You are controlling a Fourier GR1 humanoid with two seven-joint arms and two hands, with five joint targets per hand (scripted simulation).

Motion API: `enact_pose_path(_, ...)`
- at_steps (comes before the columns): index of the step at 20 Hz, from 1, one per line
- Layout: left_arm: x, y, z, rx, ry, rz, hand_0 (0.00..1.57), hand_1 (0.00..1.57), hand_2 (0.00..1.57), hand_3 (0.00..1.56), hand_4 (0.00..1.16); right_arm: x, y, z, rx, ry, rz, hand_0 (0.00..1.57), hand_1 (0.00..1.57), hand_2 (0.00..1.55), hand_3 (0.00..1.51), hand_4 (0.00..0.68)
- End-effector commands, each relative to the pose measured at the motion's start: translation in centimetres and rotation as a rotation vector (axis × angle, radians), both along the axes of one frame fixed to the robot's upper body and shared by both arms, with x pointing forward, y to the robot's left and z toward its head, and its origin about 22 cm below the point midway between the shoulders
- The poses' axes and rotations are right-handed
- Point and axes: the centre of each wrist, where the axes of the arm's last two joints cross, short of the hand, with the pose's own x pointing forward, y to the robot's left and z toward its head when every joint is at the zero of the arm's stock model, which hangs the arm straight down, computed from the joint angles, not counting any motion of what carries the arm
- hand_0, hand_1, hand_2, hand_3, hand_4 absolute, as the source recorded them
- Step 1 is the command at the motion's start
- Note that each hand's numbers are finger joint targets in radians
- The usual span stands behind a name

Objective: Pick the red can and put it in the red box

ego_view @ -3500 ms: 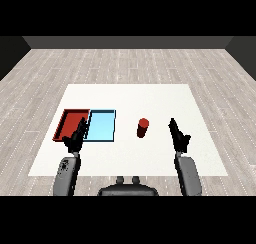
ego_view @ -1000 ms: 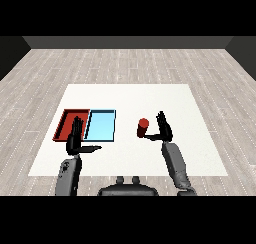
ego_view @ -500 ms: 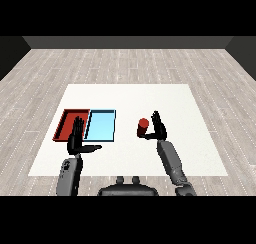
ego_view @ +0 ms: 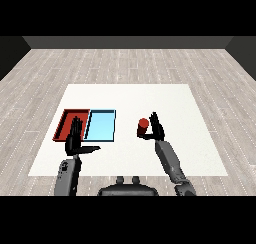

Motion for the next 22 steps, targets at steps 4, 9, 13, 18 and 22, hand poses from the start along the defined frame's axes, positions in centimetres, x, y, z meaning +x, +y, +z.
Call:
enact_pose_path(4,-0.4,0.7,-0.8,0.0,0.005,0.022,0.0,0.0,0.0,0.0,0.0,1.1,1.0,-0.7,0.007,0.012,0.008,0.0,0.0,0.0,0.0,0.0)
enact_pose_path(9,0.9,-2.3,1.6,-0.014,-0.01,0.014,0.0,0.0,0.0,0.0,0.0,1.6,0.6,-0.9,0.032,0.003,0.004,0.0,0.0,0.0,0.0,0.0)
enact_pose_path(13,-1.3,0.3,1.7,0.011,-0.009,0.019,0.0,0.0,0.0,0.0,0.0,0.7,0.0,0.1,0.015,0.009,0.011,0.0,0.0,0.0,0.0,0.0)
enact_pose_path(18,0.5,2.0,-0.6,-0.005,-0.005,0.015,0.0,0.0,0.0,0.0,0.0,4.2,1.2,1.7,0.009,0.028,0.018,0.0,0.0,0.0,0.0,0.0)
enact_pose_path(22,-0.1,-0.9,1.0,-0.01,-0.015,0.013,0.0,0.0,0.0,0.0,0.0,2.2,0.9,-1.2,0.014,0.037,0.006,0.0,0.0,0.0,0.0,0.0)
